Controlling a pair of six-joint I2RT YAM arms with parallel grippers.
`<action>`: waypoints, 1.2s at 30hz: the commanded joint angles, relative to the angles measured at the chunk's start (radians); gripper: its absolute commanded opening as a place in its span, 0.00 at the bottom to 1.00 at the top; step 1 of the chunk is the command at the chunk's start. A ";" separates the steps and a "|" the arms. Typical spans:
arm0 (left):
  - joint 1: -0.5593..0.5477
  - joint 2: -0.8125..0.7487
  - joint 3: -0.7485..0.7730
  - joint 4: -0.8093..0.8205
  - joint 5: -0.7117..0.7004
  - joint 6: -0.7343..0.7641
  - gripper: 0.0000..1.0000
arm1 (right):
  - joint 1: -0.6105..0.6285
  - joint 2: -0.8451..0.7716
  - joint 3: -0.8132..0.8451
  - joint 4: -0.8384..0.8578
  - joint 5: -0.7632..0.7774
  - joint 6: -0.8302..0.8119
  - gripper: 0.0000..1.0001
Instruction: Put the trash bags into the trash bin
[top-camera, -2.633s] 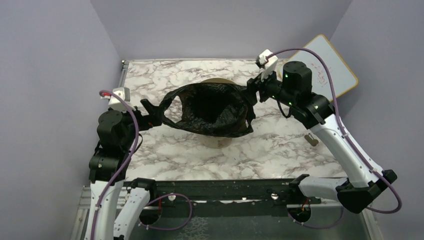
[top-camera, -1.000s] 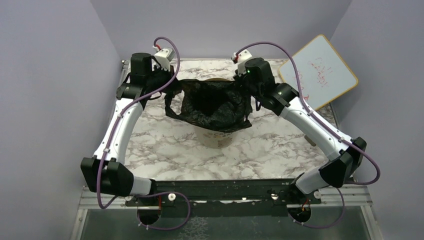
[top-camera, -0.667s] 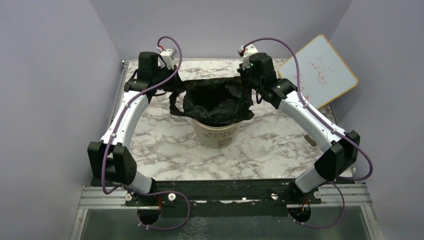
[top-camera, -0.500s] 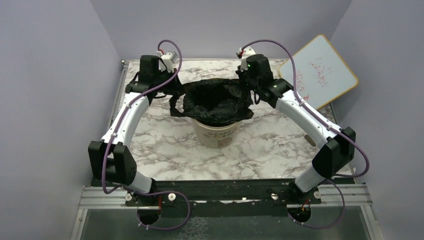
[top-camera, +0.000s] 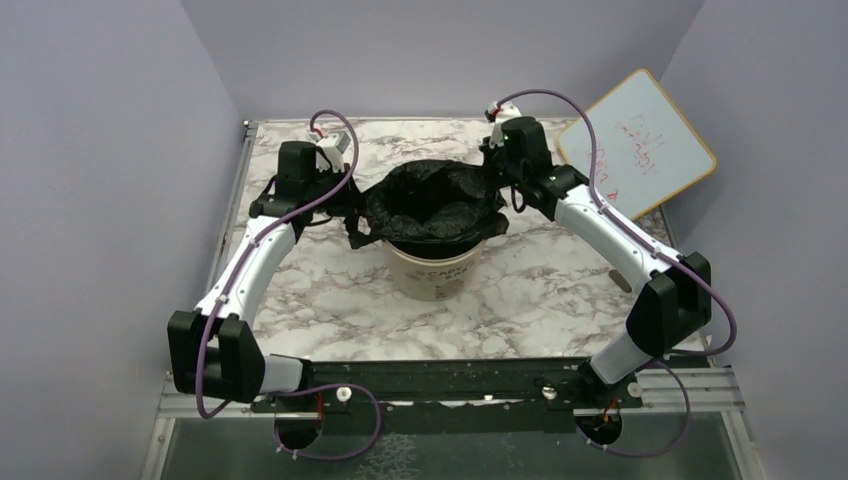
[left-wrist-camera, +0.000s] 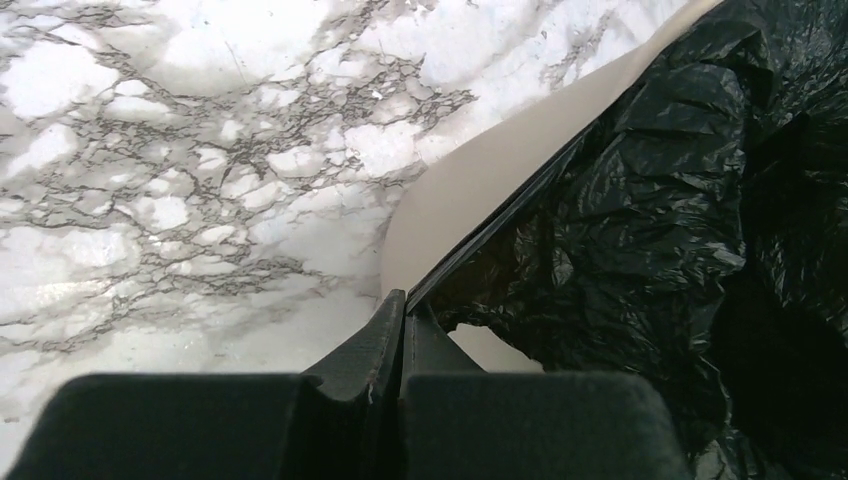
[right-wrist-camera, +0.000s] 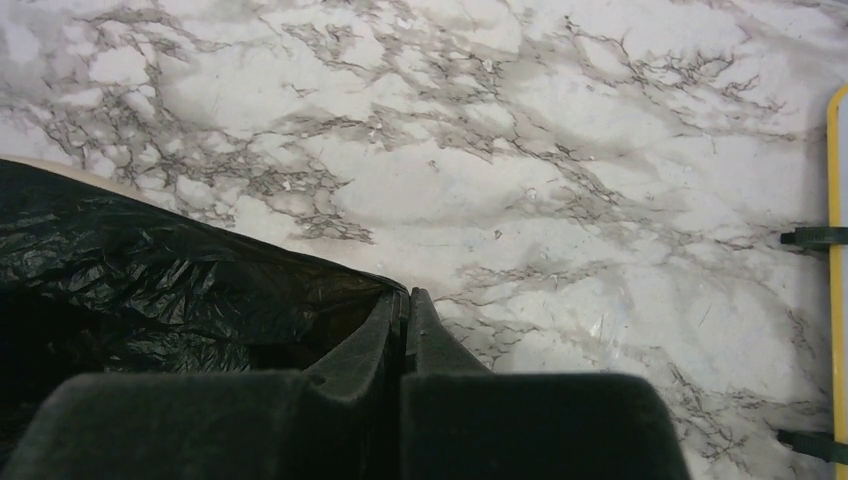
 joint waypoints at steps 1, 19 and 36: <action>0.015 -0.043 -0.063 -0.040 -0.134 -0.017 0.00 | -0.055 0.013 -0.039 -0.119 0.070 0.051 0.01; 0.015 -0.095 -0.106 0.002 -0.117 -0.062 0.00 | -0.093 -0.069 0.068 -0.195 -0.050 0.143 0.28; 0.022 -0.288 -0.114 -0.103 -0.200 -0.148 0.65 | -0.159 -0.239 0.002 -0.188 -0.206 0.303 0.58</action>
